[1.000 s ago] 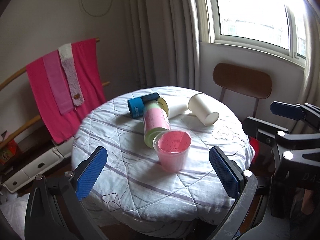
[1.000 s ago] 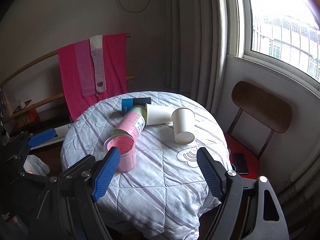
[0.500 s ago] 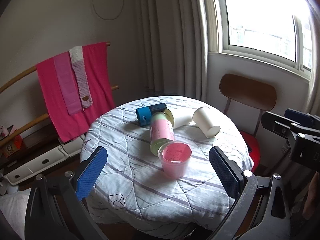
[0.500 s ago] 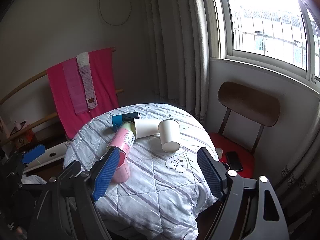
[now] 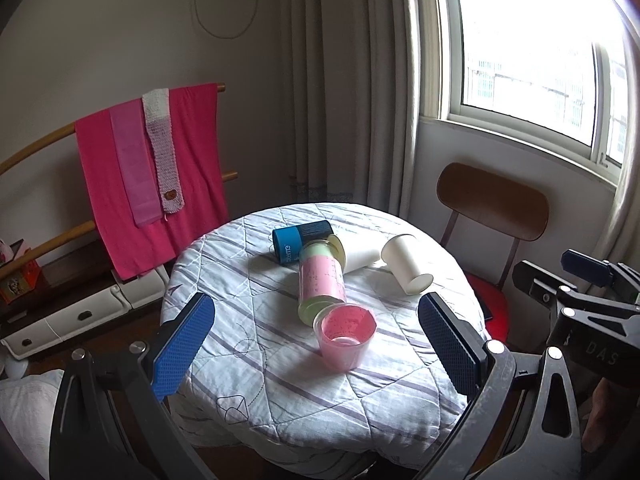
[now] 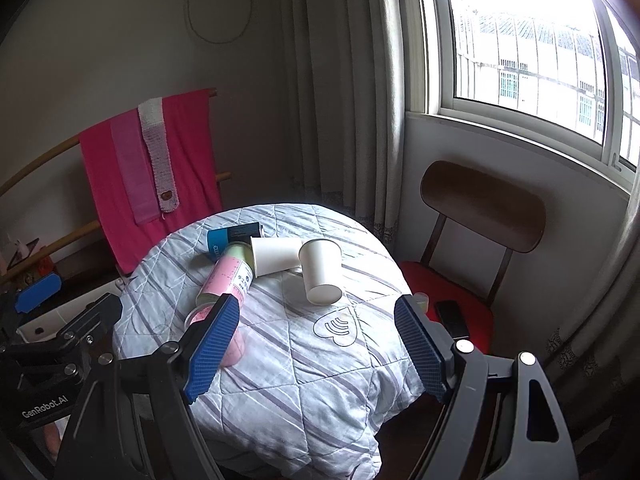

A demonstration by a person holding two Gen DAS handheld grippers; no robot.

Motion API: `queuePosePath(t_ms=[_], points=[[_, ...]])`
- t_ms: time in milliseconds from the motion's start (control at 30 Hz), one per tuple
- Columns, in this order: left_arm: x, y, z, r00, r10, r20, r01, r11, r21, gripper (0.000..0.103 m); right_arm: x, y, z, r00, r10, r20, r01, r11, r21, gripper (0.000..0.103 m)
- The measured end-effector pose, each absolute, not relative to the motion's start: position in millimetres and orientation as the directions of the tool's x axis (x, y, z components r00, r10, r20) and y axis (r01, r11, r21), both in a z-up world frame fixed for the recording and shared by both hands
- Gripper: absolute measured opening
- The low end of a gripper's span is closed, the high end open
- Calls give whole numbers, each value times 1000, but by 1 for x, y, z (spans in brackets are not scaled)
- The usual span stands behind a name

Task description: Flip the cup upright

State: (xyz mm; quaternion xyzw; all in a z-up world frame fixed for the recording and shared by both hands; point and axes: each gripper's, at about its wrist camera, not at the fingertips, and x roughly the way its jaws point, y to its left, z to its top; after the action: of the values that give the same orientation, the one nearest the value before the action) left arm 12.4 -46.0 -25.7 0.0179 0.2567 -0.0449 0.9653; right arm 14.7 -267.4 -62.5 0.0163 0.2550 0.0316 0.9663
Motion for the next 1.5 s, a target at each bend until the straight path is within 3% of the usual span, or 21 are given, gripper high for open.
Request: queuePosePath(t_ms=[533, 867, 1133, 1267, 1500], points=[[38, -46, -34, 819, -69, -569, 90, 996, 8, 103, 34, -255, -67, 842, 62, -536, -75, 997, -3, 81], [34, -44, -31, 838, -65, -541, 82, 997, 7, 103, 35, -250, -66, 850, 86, -519, -103, 995, -5, 81], [10, -43, -18, 929, -43, -368, 64, 997, 43, 103, 16, -251, -64, 935, 129, -330, -128, 991, 25, 81], [2, -41, -15, 946, -16, -323, 36, 998, 55, 103, 7, -248, -66, 964, 117, -238, -117, 993, 16, 81], [-7, -37, -16, 965, 17, -263, -3, 999, 51, 103, -1, -248, -66, 980, 127, -156, -123, 992, 32, 81]])
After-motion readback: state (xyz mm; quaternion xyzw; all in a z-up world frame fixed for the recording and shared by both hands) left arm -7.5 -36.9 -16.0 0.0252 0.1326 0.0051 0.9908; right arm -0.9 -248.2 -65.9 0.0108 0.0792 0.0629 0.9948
